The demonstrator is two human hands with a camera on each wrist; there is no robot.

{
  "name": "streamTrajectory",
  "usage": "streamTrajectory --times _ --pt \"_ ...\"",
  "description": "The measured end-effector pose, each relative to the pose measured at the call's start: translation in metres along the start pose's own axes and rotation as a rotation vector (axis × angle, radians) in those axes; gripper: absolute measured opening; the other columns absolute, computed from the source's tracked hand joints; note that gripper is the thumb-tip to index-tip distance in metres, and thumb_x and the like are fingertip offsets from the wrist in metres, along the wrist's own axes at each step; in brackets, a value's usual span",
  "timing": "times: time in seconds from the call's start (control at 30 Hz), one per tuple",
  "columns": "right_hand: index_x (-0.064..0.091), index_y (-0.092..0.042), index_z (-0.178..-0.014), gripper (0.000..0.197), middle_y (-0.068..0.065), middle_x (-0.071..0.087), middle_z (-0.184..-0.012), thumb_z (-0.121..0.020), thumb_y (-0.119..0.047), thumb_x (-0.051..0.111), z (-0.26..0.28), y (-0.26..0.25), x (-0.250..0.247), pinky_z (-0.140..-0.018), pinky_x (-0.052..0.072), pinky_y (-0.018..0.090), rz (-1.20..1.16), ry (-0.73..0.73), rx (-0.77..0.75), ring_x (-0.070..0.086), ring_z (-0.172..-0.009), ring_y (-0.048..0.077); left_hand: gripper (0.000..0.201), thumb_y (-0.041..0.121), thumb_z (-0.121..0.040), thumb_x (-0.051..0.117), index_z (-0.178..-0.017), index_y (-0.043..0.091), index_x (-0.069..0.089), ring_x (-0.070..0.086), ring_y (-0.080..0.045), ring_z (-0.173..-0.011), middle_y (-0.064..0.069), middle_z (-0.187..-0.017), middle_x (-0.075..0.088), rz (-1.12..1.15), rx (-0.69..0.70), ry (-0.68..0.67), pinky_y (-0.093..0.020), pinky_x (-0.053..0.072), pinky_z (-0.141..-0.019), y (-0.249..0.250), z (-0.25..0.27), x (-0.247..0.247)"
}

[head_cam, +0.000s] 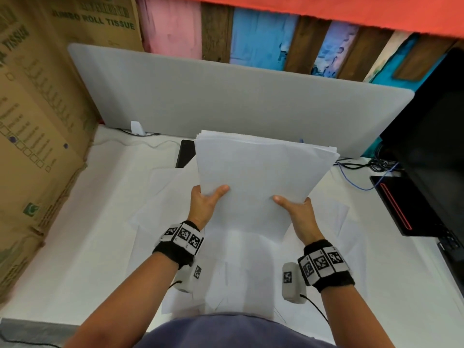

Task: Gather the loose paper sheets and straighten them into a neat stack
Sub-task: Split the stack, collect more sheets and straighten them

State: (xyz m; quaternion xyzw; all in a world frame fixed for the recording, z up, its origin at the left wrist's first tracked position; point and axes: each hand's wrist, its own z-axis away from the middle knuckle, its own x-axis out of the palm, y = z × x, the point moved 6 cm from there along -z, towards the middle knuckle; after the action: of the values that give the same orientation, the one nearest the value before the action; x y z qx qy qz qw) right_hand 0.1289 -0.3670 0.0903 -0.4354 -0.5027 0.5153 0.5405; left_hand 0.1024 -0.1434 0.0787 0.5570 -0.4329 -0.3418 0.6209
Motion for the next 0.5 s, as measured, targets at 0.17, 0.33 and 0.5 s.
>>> streamTrajectory --times 0.17,0.33,0.5 --pt "0.061 -0.018 -0.099 0.032 -0.003 0.068 -0.095 -0.075 0.001 0.071 -0.001 -0.002 -0.008 -0.07 0.053 0.017 -0.023 0.069 -0.016 0.065 -0.086 0.01 0.023 -0.004 -0.079 0.065 -0.083 0.018 0.06 0.064 0.011 -0.067 0.024 -0.064 0.069 0.023 0.041 -0.016 -0.006 0.049 -0.063 0.009 -0.003 0.003" --pt "0.058 -0.021 -0.095 0.024 -0.01 0.063 -0.09 -0.083 -0.002 0.064 0.002 0.023 -0.005 -0.062 0.049 0.007 0.086 0.013 0.042 0.06 -0.082 0.003 0.025 0.013 -0.076 0.074 -0.095 0.026 0.064 0.067 -0.009 -0.096 0.011 -0.094 0.071 -0.117 -0.096 -0.187 -0.028 0.051 -0.091 -0.022 -0.003 -0.002" --pt "0.059 -0.01 -0.104 0.017 0.001 0.063 -0.087 -0.088 -0.014 0.061 -0.01 0.003 -0.059 -0.059 0.049 0.008 0.281 0.151 -0.038 0.06 -0.079 0.016 0.052 0.024 -0.073 0.076 -0.119 0.011 0.055 0.054 -0.024 -0.117 -0.007 -0.118 0.059 -0.529 -0.268 -0.337 -0.03 0.04 -0.1 -0.061 -0.032 -0.045"
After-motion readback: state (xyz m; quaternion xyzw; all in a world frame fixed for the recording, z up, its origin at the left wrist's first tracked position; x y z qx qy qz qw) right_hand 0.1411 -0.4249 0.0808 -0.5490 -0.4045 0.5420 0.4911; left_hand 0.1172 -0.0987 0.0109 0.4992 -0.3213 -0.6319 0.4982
